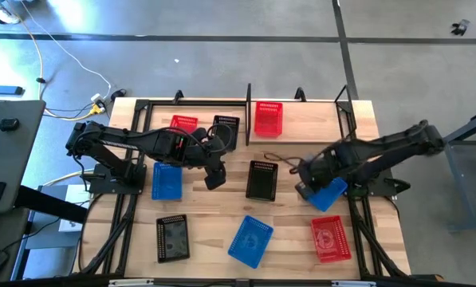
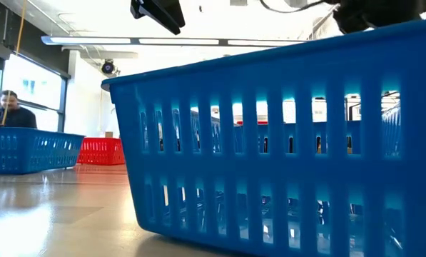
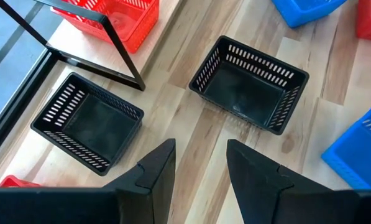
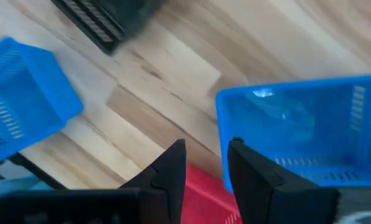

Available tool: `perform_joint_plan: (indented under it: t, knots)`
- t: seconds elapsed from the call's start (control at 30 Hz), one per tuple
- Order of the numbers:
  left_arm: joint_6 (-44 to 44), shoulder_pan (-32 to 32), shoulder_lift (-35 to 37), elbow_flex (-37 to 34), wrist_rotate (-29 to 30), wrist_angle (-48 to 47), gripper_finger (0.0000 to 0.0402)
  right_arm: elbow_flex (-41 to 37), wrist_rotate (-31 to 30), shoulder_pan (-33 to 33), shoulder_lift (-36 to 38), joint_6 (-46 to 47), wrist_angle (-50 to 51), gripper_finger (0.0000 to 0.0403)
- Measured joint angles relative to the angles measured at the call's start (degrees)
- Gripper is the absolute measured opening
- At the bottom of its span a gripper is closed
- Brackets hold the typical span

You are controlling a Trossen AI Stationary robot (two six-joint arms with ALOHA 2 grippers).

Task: Stack baskets on shelf by color
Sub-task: Put the top right blue bin on the shelf

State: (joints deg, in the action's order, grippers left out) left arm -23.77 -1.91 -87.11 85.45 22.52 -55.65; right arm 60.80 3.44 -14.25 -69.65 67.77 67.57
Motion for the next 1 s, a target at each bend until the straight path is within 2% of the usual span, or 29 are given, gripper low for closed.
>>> perform_joint_plan:
  t: [0.2,0.43,1.0]
  knots:
    - [0.0,0.0,0.0,0.0,0.02,0.0,0.0133,-4.55,0.07,-5.68,-0.02,6.54,-2.63,0.0103]
    - [0.0,0.0,0.0,0.0,0.07,0.0,0.0133,-8.51,0.01,-9.54,-0.04,10.0,-5.5,0.0103]
    - [-0.02,0.0,0.0,0.0,0.13,0.02,0.0133,-20.94,1.6,-10.68,-0.11,13.24,-19.29,0.0103]
